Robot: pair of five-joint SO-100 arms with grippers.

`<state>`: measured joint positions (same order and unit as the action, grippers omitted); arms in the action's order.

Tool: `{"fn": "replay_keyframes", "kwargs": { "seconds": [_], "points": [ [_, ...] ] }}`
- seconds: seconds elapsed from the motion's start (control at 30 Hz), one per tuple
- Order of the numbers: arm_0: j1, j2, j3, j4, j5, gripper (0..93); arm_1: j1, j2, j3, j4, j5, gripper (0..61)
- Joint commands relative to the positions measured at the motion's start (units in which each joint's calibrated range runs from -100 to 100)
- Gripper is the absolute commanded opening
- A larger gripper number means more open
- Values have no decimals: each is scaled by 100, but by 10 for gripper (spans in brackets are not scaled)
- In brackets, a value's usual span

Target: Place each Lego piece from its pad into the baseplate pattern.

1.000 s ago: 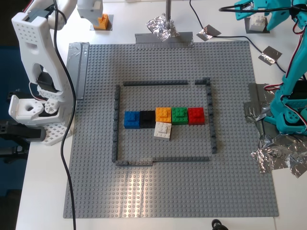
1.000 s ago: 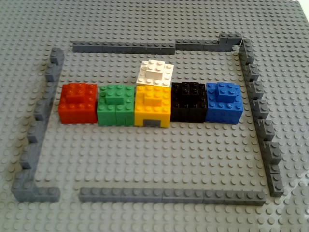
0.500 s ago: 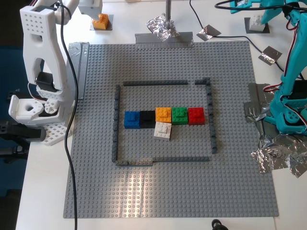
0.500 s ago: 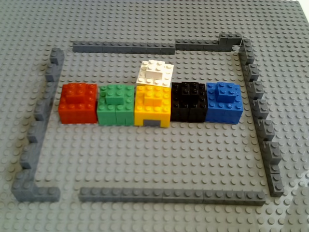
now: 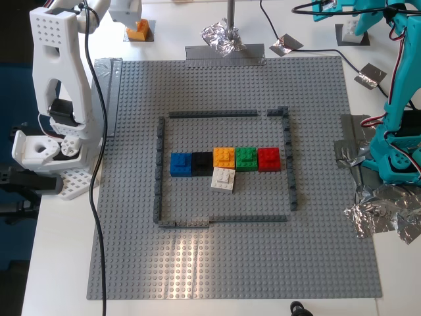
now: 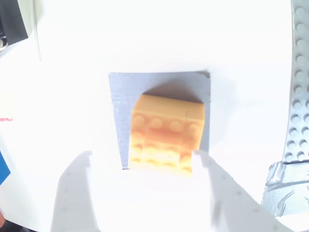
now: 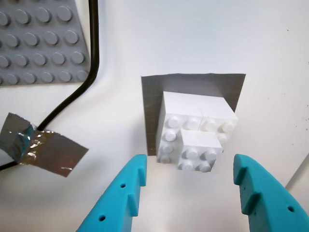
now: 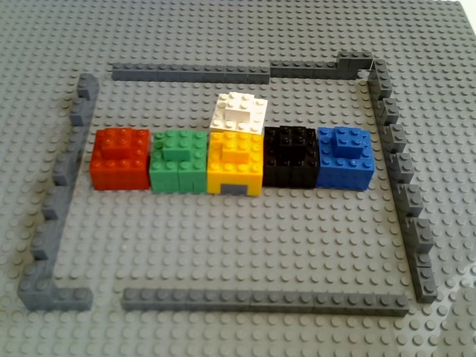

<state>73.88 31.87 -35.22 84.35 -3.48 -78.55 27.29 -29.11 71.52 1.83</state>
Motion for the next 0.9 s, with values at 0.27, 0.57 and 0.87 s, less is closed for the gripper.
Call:
{"fn": "replay_keyframes", "kwargs": {
  "seconds": [0.27,0.57,0.87],
  "points": [
    [-43,-37,-275,-21,28,204,-114,18,-425,-130,0,210],
    [-43,315,-708,-13,28,204,-49,61,-443,-114,54,104],
    [-87,375,-772,288,23,204,67,-34,-1319,675,132,3]
  ]
}}
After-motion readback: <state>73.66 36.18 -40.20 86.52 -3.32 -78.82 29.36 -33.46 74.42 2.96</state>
